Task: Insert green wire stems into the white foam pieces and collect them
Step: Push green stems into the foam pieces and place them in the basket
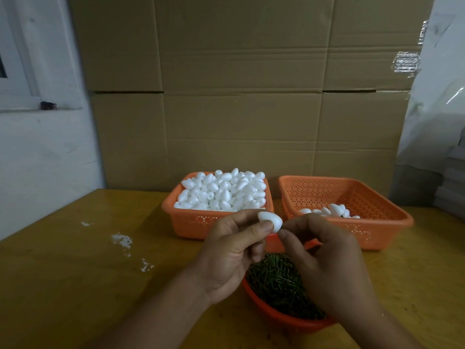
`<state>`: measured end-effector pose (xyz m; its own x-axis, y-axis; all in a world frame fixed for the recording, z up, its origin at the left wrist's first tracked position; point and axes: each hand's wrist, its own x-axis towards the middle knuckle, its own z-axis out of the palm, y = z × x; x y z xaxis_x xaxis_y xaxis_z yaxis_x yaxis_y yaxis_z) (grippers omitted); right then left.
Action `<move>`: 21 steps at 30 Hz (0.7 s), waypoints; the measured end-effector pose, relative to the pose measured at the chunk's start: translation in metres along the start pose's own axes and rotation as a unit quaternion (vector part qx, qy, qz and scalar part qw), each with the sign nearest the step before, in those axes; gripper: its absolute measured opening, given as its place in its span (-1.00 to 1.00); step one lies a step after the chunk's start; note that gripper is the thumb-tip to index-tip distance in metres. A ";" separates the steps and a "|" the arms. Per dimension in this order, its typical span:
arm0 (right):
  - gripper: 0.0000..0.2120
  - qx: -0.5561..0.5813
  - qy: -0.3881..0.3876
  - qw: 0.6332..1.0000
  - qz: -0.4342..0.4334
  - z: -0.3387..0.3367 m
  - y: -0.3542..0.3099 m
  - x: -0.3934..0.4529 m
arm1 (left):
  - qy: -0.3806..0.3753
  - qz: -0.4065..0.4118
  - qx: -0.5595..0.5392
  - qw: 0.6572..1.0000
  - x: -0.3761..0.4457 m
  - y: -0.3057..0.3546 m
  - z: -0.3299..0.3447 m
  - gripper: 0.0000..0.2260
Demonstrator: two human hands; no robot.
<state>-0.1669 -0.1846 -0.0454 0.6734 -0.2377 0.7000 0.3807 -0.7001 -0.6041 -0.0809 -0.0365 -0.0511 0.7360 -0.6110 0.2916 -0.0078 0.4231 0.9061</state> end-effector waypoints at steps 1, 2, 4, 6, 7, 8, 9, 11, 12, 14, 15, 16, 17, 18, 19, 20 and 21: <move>-0.96 0.006 0.003 1.000 0.005 0.000 0.000 0.001 | 0.002 0.006 0.007 1.000 0.000 0.000 0.000 -0.80; -0.97 0.014 0.004 1.000 0.010 0.000 0.000 0.001 | 0.004 0.011 0.015 1.000 0.000 0.000 0.001 -0.80; -0.95 0.036 -0.004 0.999 0.018 0.001 0.000 0.000 | 0.008 0.018 0.027 0.999 -0.001 0.000 0.002 -0.77; -0.91 0.060 -0.013 0.998 0.026 0.003 0.000 0.000 | 0.015 0.023 0.032 0.999 0.000 -0.001 0.002 -0.75; -0.90 0.073 -0.016 0.997 0.027 0.004 0.000 0.000 | 0.018 0.024 0.031 0.999 0.000 -0.001 0.002 -0.77; -0.88 0.088 -0.018 0.996 0.027 0.005 -0.002 -0.001 | 0.022 0.026 0.031 0.999 0.000 -0.001 0.002 -0.80; -0.86 0.102 -0.021 0.994 0.026 0.006 -0.003 -0.001 | 0.026 0.027 0.032 0.999 0.000 -0.001 0.002 -0.82; -0.81 0.121 -0.029 0.992 0.024 0.008 -0.004 -0.002 | 0.035 0.030 0.040 0.998 0.000 -0.002 0.003 -0.80; -0.80 0.126 -0.030 0.991 0.024 0.008 -0.005 -0.002 | 0.038 0.033 0.046 0.998 0.000 -0.003 0.004 -0.78; -0.80 0.125 -0.025 0.992 0.026 0.008 -0.006 -0.002 | 0.044 0.041 0.062 0.996 0.000 -0.003 0.005 -0.76; -0.80 0.121 -0.022 0.992 0.025 0.008 -0.007 -0.002 | 0.045 0.047 0.070 0.995 0.000 -0.003 0.006 -0.76; -0.80 0.118 -0.020 0.993 0.024 0.009 -0.007 -0.002 | 0.045 0.054 0.081 0.994 -0.001 -0.002 0.006 -0.76; -0.79 0.116 -0.018 0.993 0.022 0.009 -0.007 -0.002 | 0.044 0.064 0.094 0.993 -0.001 -0.002 0.007 -0.76; -0.79 0.116 -0.017 0.993 0.021 0.009 -0.008 -0.002 | 0.043 0.074 0.109 0.990 -0.002 -0.001 0.008 -0.76; -0.79 0.117 -0.015 0.993 0.020 0.009 -0.008 -0.002 | 0.044 0.085 0.125 0.988 -0.003 0.000 0.009 -0.76; -0.78 0.119 -0.013 0.993 0.018 0.009 -0.009 -0.003 | 0.045 0.096 0.142 0.984 -0.004 0.001 0.010 -0.75; -0.78 0.123 -0.012 0.992 0.016 0.010 -0.009 -0.003 | 0.045 0.106 0.160 0.980 -0.005 0.001 0.011 -0.76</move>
<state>-0.1664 -0.1710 -0.0457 0.7014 -0.2402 0.6710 0.4997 -0.5056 -0.7033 -0.0920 -0.0406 -0.0481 0.7516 -0.4637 0.4691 -0.3688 0.2942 0.8817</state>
